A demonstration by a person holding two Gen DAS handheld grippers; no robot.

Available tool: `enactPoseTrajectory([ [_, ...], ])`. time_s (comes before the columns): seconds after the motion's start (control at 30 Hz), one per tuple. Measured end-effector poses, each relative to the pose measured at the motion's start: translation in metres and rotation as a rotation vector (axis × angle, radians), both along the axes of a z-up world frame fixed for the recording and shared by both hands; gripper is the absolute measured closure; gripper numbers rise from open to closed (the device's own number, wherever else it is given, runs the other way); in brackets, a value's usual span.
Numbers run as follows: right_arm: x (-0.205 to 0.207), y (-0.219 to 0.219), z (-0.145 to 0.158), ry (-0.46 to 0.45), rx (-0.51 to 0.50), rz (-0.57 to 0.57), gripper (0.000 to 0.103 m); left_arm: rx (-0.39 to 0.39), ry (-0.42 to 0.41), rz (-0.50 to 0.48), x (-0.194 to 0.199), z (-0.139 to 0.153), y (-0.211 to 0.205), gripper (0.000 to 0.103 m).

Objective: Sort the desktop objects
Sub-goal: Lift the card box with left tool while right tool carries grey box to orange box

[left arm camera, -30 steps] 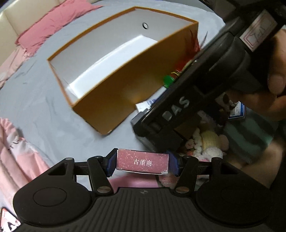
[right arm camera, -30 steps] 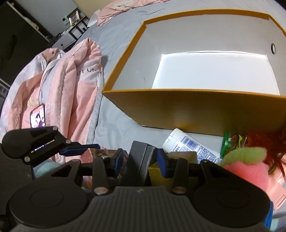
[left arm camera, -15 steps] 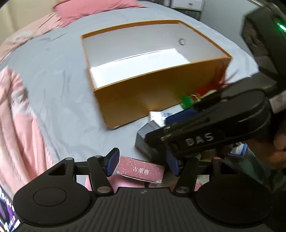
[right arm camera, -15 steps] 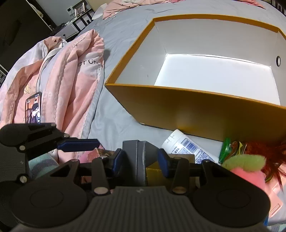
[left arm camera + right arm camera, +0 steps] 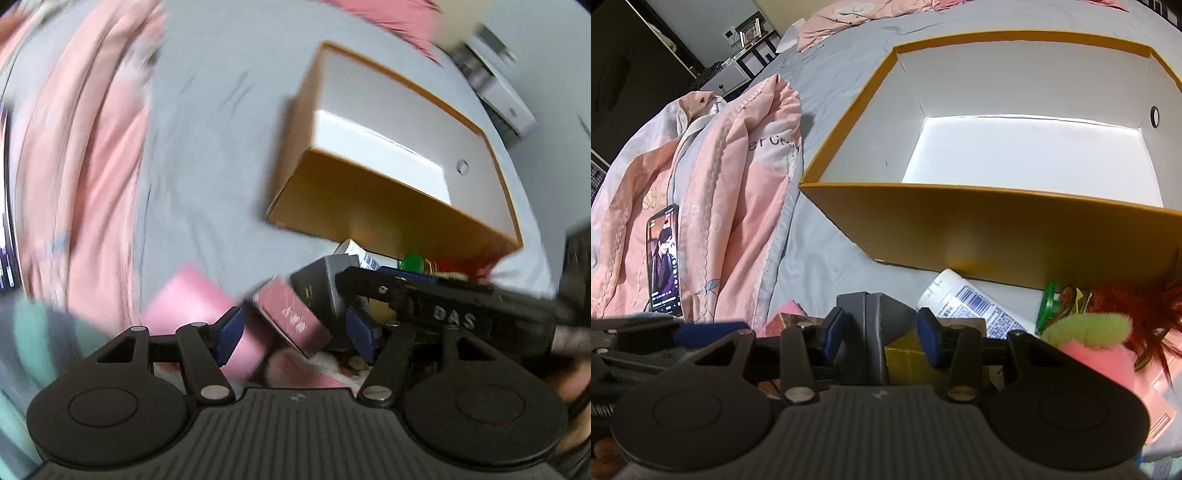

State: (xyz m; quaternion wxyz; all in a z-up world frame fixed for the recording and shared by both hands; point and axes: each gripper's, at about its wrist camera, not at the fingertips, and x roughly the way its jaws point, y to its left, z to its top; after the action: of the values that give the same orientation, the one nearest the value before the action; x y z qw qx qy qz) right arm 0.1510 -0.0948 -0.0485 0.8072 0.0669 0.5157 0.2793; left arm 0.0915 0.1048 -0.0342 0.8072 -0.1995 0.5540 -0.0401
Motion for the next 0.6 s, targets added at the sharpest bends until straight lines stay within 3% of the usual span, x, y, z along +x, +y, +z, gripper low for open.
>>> enactPoseTrajectory([
  [0.17,-0.001,-0.009,0.004,0.011,0.035,-0.02,0.057,-0.045,0.038,0.083,0.011,-0.008,0.004,0.033],
  [0.37,-0.01,-0.01,0.011,-0.032,0.023,0.034,0.06,-0.047,0.091,0.099,0.02,-0.021,0.002,0.061],
  [0.6,-0.024,0.017,0.015,-0.116,-0.073,0.159,0.06,-0.014,0.065,0.054,0.019,-0.017,0.006,0.063],
])
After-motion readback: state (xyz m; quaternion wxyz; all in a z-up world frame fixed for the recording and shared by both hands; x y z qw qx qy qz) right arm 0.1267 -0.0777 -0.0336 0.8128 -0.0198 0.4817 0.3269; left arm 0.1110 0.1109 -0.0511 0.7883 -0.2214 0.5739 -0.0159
